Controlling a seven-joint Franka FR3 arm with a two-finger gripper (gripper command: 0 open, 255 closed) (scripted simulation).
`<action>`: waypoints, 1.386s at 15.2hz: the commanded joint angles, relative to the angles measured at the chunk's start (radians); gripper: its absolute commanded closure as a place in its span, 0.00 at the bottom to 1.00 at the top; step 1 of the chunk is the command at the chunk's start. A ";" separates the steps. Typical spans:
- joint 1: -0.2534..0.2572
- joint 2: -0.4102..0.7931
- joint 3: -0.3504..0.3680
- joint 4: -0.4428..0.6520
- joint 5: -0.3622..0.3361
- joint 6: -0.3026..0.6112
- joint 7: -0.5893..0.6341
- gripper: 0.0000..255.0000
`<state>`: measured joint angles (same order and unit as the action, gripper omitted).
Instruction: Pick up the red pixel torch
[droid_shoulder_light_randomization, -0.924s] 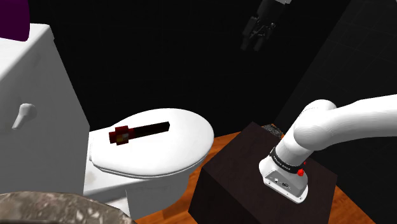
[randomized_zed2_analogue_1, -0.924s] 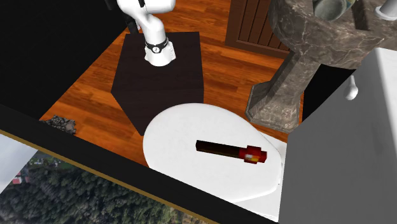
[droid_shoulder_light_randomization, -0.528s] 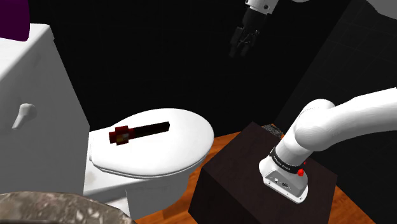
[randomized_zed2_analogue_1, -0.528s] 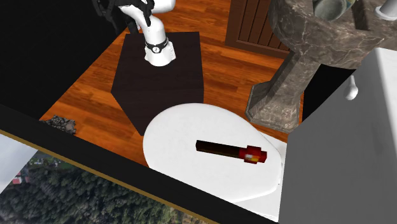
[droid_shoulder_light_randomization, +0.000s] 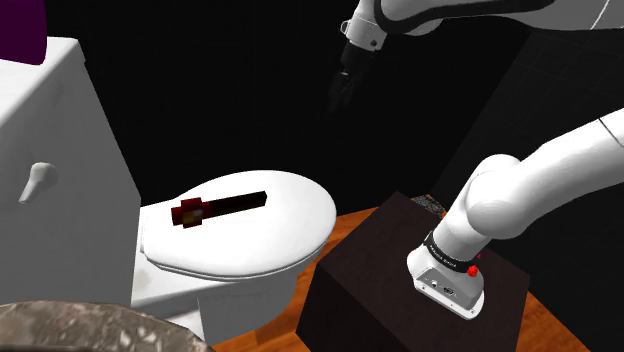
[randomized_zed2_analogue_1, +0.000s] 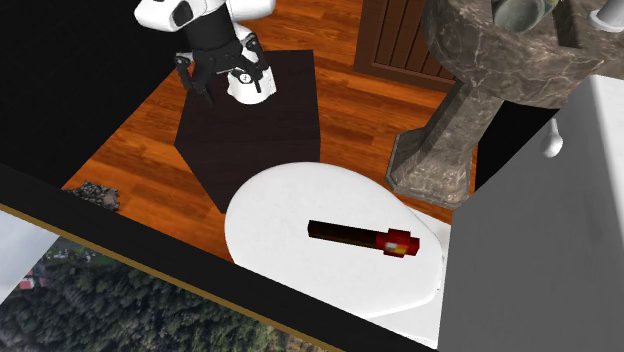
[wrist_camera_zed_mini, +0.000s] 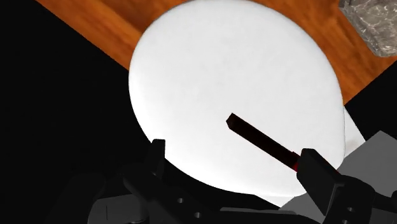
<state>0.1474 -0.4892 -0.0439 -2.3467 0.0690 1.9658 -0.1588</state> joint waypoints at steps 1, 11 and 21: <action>0.019 0.069 0.000 0.015 0.000 0.055 -0.049 0.00; 0.101 0.394 0.033 0.105 0.004 0.288 -0.256 0.00; 0.161 0.720 0.093 0.267 -0.036 0.450 -0.420 0.00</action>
<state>0.3040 0.2005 0.0435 -2.0930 0.0389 2.3994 -0.5598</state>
